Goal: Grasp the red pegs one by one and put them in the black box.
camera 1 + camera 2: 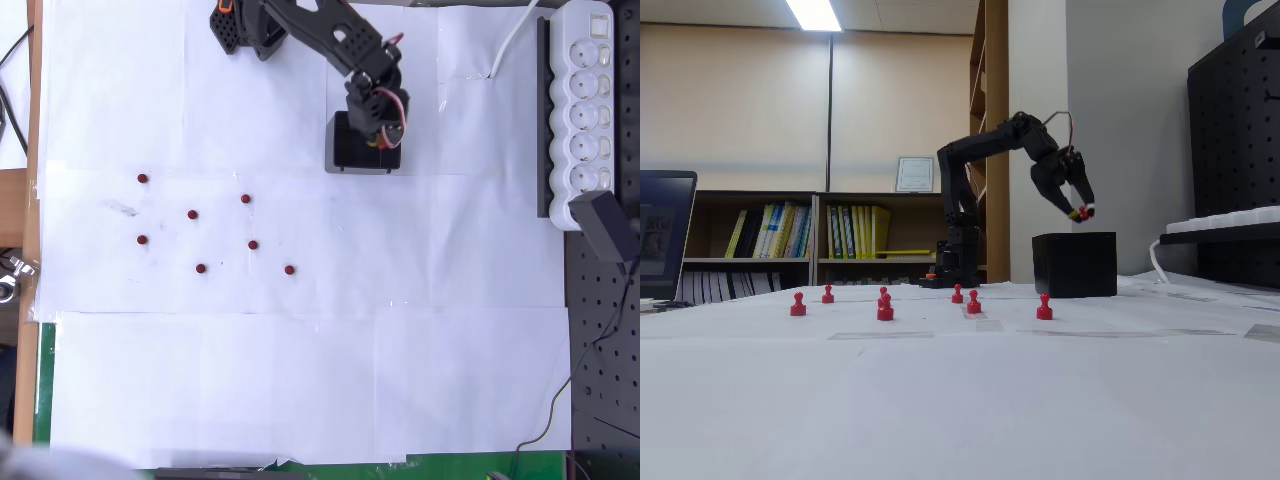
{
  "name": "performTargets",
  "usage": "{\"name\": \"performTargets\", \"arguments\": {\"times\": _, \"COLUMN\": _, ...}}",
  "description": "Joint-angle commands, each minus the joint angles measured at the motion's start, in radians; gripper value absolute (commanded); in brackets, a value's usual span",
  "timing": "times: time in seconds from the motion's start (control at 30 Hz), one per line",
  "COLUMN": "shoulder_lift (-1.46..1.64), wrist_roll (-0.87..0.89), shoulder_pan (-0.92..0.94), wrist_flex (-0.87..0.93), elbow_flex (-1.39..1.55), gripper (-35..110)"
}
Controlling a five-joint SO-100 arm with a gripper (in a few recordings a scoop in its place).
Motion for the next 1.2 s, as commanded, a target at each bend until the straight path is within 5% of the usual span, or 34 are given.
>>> {"name": "performTargets", "arguments": {"times": 0.0, "shoulder_lift": 0.009, "wrist_roll": 0.032, "shoulder_pan": -0.018, "wrist_flex": -0.051, "elbow_flex": -0.032, "gripper": 0}}
{"name": "performTargets", "arguments": {"times": 0.73, "shoulder_lift": -0.314, "wrist_roll": 0.115, "shoulder_pan": 0.195, "wrist_flex": 0.025, "elbow_flex": 0.060, "gripper": 14}}
{"name": "performTargets", "arguments": {"times": 0.9, "shoulder_lift": -0.377, "wrist_roll": 0.357, "shoulder_pan": 0.342, "wrist_flex": 0.091, "elbow_flex": -0.005, "gripper": 13}}
{"name": "performTargets", "arguments": {"times": 1.17, "shoulder_lift": -0.388, "wrist_roll": 0.772, "shoulder_pan": 0.620, "wrist_flex": -0.127, "elbow_flex": -0.357, "gripper": 12}}
